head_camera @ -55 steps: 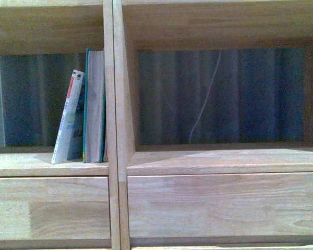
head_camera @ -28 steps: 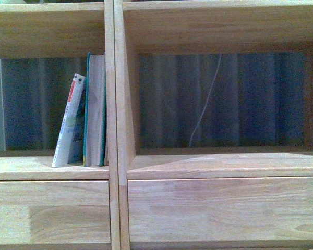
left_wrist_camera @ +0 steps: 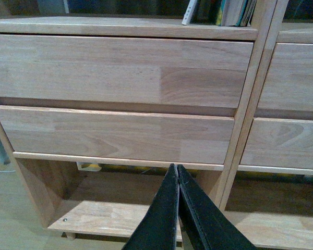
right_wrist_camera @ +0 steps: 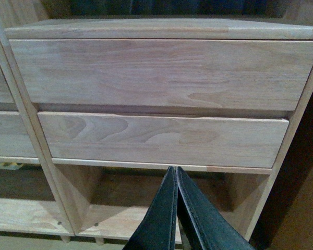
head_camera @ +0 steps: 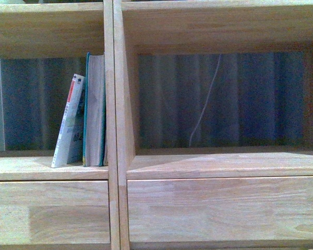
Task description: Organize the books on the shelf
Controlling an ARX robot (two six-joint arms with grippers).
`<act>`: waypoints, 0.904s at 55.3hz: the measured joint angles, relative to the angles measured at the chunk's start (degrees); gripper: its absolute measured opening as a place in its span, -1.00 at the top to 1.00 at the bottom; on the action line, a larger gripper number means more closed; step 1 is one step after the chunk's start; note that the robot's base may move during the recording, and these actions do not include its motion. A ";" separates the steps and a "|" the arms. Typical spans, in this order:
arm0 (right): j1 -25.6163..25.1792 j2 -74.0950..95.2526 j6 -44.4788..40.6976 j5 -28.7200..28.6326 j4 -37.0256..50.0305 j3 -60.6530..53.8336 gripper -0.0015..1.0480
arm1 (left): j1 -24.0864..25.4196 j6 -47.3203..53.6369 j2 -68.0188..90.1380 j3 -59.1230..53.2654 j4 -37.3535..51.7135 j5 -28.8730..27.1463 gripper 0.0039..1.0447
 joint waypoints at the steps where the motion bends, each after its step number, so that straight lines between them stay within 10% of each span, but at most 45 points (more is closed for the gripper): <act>1: 0.00 0.00 0.00 0.02 0.00 0.00 0.94 | 0.00 0.00 0.00 0.00 0.00 0.02 0.95; 11: 0.00 0.00 -0.04 0.02 0.00 0.00 0.92 | 0.00 -0.02 0.00 0.00 0.00 0.00 0.94; 39: 0.00 0.00 -0.11 0.00 0.00 0.00 -0.82 | 0.00 -0.02 0.00 0.00 0.00 0.00 -0.87; 50: 0.00 0.00 -0.11 0.02 0.00 0.00 -0.86 | 0.00 0.00 0.00 0.00 0.00 0.00 -0.86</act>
